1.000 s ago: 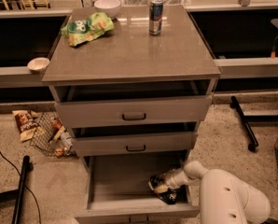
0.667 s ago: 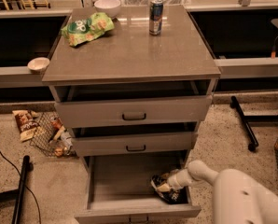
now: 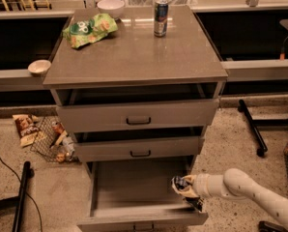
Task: Pick blue chip bag from bottom drawer and place on counter
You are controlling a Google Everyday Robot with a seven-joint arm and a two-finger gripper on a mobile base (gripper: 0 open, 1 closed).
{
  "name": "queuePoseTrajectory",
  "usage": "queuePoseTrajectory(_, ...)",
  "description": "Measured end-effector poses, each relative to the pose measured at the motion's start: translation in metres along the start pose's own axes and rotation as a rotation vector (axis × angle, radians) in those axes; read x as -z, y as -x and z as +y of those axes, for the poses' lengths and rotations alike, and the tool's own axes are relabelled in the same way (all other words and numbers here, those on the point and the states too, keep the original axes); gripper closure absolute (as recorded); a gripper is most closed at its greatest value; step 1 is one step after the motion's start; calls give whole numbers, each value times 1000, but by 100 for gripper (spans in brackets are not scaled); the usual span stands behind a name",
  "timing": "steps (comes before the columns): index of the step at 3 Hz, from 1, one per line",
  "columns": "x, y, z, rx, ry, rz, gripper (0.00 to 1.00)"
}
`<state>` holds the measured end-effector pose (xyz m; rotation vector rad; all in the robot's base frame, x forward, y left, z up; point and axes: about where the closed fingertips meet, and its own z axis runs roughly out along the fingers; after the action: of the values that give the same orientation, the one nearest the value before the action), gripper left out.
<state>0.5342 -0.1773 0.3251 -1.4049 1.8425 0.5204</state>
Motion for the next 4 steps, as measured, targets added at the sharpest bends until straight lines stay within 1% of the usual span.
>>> queuePoseTrajectory(1,-2,0,0,0,3,-1,100)
queuePoseTrajectory(2,21,27,4,73,-15,-13,100)
queuePoseTrajectory(3,67,75,9,225,-78,18,100)
queuePoseTrajectory(4,104,127,25,379,-127,95,100)
